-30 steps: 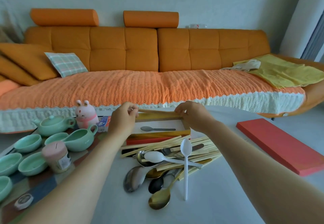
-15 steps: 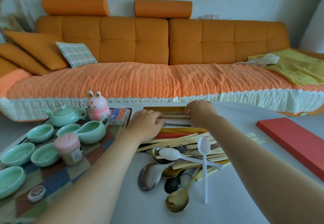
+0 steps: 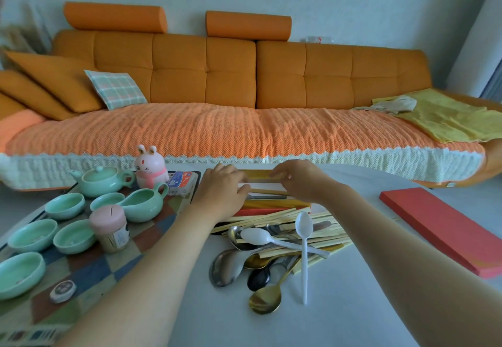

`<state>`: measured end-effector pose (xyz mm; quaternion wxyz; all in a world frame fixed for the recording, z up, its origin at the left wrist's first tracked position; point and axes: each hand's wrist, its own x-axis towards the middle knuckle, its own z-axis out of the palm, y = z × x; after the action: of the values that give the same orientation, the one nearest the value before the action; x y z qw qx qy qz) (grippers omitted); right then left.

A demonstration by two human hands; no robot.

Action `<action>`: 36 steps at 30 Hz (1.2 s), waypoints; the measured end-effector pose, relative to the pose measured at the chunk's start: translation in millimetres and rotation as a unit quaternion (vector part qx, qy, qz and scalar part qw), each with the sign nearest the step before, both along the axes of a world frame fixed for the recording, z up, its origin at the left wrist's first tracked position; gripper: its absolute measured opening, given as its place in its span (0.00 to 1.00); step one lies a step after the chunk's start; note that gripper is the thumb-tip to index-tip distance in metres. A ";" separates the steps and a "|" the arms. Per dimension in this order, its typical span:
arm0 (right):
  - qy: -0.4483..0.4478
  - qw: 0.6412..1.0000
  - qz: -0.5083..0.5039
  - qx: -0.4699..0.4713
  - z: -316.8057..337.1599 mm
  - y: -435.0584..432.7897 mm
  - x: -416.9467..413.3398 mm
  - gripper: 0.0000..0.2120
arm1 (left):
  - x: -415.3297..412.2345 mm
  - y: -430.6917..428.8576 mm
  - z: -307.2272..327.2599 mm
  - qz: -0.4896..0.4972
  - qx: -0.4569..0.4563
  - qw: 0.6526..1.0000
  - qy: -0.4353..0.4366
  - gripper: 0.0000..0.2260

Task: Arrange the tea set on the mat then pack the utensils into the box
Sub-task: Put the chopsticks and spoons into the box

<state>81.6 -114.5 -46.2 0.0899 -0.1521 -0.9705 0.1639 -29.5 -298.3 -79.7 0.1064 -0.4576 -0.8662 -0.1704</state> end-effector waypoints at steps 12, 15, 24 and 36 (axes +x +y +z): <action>-0.130 0.987 0.073 0.058 6.0 -26.7 71.0 0.26 | 69.7 -14.9 -1.5 -0.086 -0.037 0.993 -0.077 0.12; -0.109 0.988 0.049 0.096 1.3 -28.1 77.8 0.19 | 75.5 -19.2 2.6 -0.079 -0.018 0.993 -0.087 0.14; -0.008 1.000 0.010 0.002 20.0 -16.4 84.0 0.09 | 103.9 -15.4 29.8 -0.083 0.051 0.966 -0.237 0.21; 0.181 0.912 -0.025 -0.367 23.5 -50.7 48.7 0.18 | 80.4 -16.8 46.4 -0.009 0.283 0.866 -0.412 0.09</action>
<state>130.3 -165.2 -22.7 0.2056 -0.1660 -0.8051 0.5310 50.8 -315.1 -33.2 -0.1365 -0.3039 -0.7421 -0.5816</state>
